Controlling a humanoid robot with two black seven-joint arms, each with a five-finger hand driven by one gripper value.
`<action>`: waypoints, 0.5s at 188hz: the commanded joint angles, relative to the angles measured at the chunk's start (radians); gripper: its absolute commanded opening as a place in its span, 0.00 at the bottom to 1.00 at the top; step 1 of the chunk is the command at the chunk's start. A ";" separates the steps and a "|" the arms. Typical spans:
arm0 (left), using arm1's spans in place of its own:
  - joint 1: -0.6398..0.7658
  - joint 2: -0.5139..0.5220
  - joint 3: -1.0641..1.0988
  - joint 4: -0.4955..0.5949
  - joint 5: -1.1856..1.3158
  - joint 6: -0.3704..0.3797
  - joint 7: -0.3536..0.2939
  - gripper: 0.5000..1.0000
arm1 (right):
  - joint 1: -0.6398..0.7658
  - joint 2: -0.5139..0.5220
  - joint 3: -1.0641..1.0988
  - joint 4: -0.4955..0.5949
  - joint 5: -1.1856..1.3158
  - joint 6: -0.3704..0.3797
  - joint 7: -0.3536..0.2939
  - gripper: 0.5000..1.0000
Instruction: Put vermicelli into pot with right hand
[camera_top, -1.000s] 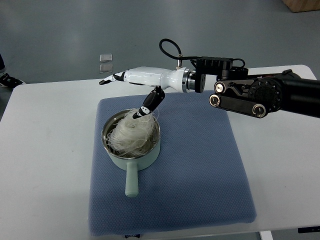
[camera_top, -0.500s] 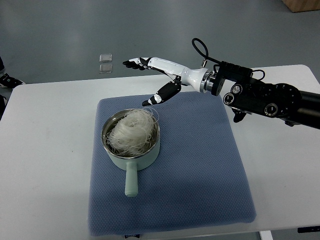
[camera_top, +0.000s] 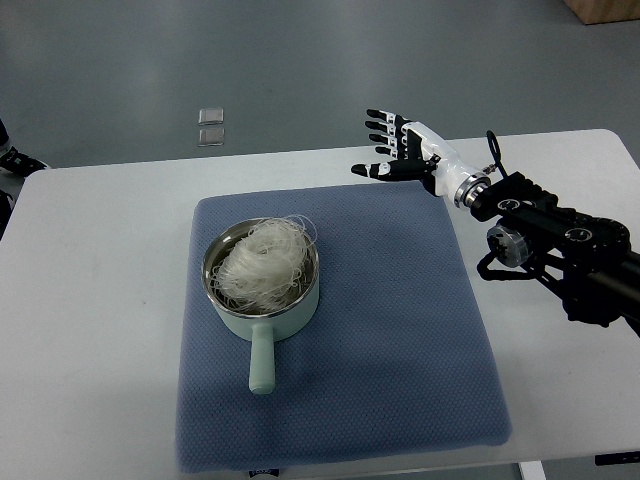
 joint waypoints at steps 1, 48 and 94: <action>0.000 0.000 0.000 0.000 0.000 0.000 0.000 1.00 | -0.015 -0.006 0.013 -0.002 0.142 0.047 -0.040 0.85; 0.000 0.000 0.000 0.000 0.000 0.000 0.000 1.00 | -0.015 -0.010 0.013 -0.006 0.291 0.053 -0.052 0.85; 0.000 0.000 0.000 0.000 0.000 0.000 0.000 1.00 | -0.012 -0.003 0.025 -0.007 0.282 0.044 -0.032 0.85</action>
